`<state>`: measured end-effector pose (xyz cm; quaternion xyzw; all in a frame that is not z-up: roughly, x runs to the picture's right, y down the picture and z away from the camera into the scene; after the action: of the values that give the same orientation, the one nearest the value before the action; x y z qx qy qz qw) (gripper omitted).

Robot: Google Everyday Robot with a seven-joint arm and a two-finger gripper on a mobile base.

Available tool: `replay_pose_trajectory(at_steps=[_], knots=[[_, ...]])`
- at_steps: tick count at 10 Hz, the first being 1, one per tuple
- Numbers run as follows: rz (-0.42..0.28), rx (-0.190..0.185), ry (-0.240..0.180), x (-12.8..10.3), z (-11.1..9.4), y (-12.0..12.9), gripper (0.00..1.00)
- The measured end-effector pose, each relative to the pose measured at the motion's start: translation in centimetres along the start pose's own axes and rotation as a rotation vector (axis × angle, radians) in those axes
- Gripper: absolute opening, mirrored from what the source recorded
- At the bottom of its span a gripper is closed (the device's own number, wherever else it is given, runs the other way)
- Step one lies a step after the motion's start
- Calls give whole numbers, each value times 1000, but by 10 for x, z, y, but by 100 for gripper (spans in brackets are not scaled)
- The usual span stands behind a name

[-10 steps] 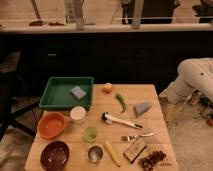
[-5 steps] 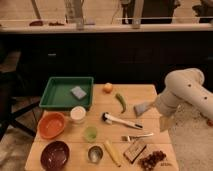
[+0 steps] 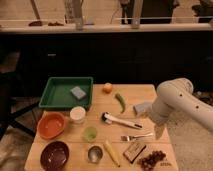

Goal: Place eraser in paper cup

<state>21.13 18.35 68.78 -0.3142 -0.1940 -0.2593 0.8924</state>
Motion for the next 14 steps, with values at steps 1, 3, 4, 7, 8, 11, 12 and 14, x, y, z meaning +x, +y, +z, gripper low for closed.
replay_pose_trajectory(at_steps=[1,3,4,7,8,11,12,14], knots=[[-2,0,0,0,0,-1,80],[-1,0,0,0,0,-1,80],[-2,0,0,0,0,-1,80],[-6,9,-6,-5,16,5,80],[-9,16,-6,-7,30,9,80],[-24,42,-7,-15,62,13,80],[-31,54,-25,-18,70,11,80],[-33,70,-46,-18,80,9,80]])
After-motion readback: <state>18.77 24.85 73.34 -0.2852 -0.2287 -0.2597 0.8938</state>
